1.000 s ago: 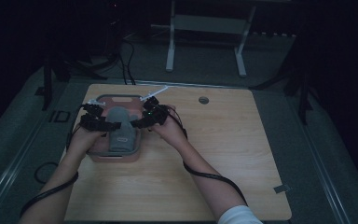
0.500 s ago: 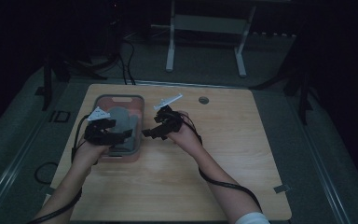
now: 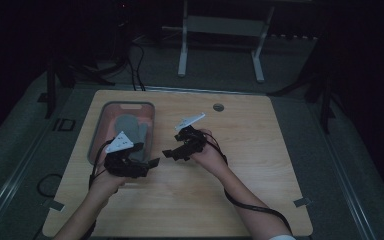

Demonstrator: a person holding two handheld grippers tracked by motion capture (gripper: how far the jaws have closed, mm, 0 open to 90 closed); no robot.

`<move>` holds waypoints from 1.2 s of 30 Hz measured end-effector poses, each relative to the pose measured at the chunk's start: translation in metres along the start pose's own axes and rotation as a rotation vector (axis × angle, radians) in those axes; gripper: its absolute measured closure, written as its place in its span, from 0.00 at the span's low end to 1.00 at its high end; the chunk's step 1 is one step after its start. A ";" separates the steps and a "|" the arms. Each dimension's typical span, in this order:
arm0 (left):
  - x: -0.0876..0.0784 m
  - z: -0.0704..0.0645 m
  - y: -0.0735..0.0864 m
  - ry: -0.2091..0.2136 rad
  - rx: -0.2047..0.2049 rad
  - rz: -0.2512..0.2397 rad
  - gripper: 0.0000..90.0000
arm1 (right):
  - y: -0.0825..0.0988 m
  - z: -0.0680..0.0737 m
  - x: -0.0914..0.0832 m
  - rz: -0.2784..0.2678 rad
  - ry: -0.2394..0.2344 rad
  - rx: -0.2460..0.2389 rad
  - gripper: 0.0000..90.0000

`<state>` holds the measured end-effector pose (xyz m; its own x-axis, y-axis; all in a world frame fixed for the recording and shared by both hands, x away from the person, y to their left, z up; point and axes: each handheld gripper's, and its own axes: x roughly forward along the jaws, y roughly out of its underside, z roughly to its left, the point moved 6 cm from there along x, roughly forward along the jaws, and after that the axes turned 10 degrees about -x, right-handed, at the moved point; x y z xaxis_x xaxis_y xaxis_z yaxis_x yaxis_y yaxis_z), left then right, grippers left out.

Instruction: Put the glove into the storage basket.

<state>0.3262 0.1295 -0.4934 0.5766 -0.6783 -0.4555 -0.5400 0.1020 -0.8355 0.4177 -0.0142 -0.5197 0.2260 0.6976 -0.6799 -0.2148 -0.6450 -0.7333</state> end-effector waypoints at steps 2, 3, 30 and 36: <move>0.004 -0.007 0.005 0.020 0.008 0.010 0.19 | 0.007 0.001 -0.002 0.003 0.003 -0.003 0.19; 0.006 -0.011 0.008 0.033 0.010 0.014 0.19 | 0.011 0.002 -0.002 0.006 0.005 -0.003 0.19; 0.066 -0.046 0.083 0.134 0.079 0.159 0.19 | 0.115 0.006 -0.005 0.039 0.006 -0.010 0.18; 0.069 -0.050 0.089 0.154 0.083 0.168 0.19 | 0.125 0.010 -0.009 0.037 0.015 -0.050 0.17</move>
<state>0.2873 0.0556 -0.5840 0.3794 -0.7490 -0.5432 -0.5642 0.2781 -0.7774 0.3796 -0.0977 -0.6054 0.2334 0.6682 -0.7064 -0.1760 -0.6854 -0.7065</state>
